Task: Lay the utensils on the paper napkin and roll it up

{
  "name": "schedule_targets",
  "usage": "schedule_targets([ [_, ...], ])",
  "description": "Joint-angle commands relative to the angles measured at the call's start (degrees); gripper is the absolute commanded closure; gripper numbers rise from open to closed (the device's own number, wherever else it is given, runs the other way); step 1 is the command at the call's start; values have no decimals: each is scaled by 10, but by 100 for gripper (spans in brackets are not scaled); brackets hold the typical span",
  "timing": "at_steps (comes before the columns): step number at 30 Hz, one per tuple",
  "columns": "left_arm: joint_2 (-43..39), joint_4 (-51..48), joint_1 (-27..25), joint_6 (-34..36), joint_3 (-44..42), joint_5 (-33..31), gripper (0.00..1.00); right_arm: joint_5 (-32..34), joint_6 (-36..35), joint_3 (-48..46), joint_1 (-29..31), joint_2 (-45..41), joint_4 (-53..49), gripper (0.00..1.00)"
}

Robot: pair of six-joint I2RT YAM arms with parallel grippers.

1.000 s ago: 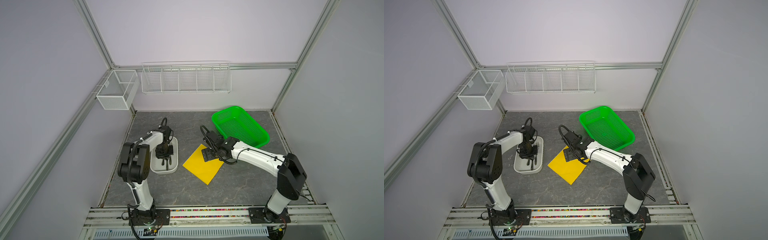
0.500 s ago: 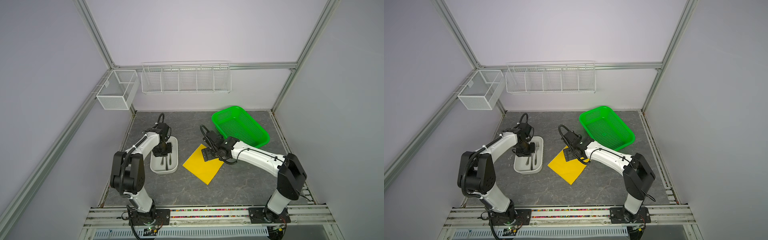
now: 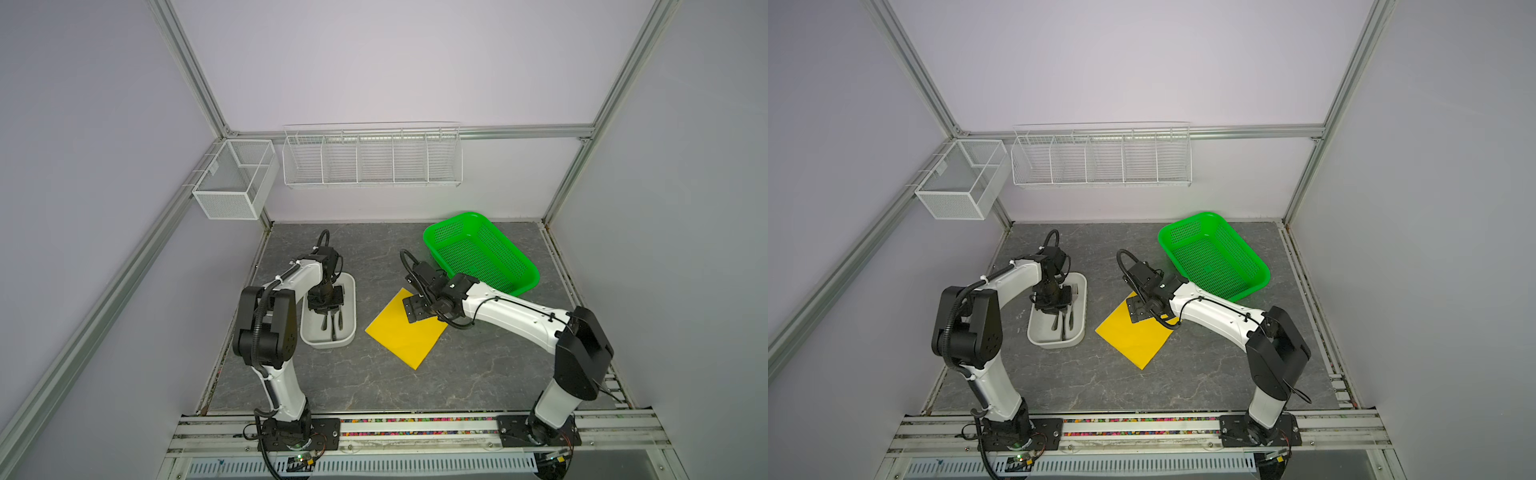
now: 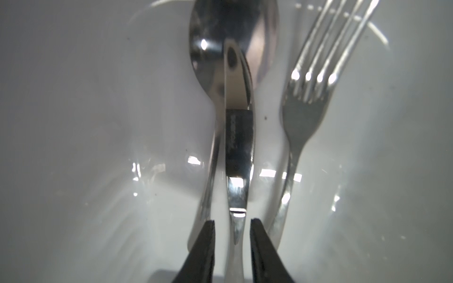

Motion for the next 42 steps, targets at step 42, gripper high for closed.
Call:
schedule_targets([
  [42,47,9,-17,-7,-27,15,80,1,16,1,3,3,-17,6],
])
